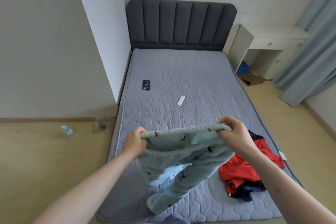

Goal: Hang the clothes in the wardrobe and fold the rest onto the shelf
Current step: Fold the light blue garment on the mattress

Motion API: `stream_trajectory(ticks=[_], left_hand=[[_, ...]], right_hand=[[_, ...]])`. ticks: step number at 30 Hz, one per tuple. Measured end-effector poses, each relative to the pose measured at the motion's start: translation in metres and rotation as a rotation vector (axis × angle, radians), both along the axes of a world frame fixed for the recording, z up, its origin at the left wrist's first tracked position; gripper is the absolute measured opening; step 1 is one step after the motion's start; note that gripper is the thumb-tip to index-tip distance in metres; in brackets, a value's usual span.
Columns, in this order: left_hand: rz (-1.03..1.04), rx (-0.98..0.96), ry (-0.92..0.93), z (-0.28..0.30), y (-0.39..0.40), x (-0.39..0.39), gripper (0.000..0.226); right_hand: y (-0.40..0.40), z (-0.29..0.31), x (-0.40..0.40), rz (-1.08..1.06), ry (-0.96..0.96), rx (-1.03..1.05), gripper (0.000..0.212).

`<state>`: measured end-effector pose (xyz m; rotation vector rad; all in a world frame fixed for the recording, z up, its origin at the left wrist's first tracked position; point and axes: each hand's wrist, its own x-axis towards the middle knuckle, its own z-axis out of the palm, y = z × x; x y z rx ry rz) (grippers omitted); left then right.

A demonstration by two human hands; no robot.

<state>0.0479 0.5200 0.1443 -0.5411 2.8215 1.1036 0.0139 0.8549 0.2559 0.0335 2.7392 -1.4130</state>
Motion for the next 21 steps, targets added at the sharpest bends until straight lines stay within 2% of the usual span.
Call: stream_trajectory(ticks=[3,5,10,13,16,18,21], left_hand=[[0.007,-0.121,0.065,0.008,-0.034,-0.007,0.028],[-0.009,-0.208,0.03,0.005,-0.047,-0.006,0.028],[-0.017,-0.287,-0.203,-0.024,-0.054,0.013,0.017],[-0.058,-0.294,-0.401,-0.039,-0.057,0.029,0.007],[-0.133,-0.238,-0.645,-0.045,-0.058,0.039,0.014],[-0.111,-0.145,-0.783,-0.043,-0.059,0.038,0.017],[0.009,0.026,-0.819,-0.043,-0.059,0.023,0.018]], right_hand=[[0.023,-0.017,0.004,-0.026,-0.014,0.176,0.022],[0.031,-0.034,0.008,-0.022,-0.056,0.272,0.024],[0.037,-0.09,0.022,0.041,-0.228,0.481,0.011],[0.039,-0.12,0.03,0.086,-0.372,0.525,0.018],[0.041,-0.14,0.03,0.091,-0.494,0.562,0.026],[0.04,-0.145,0.022,0.115,-0.574,0.611,0.026],[0.033,-0.144,-0.002,0.171,-0.716,0.605,0.026]])
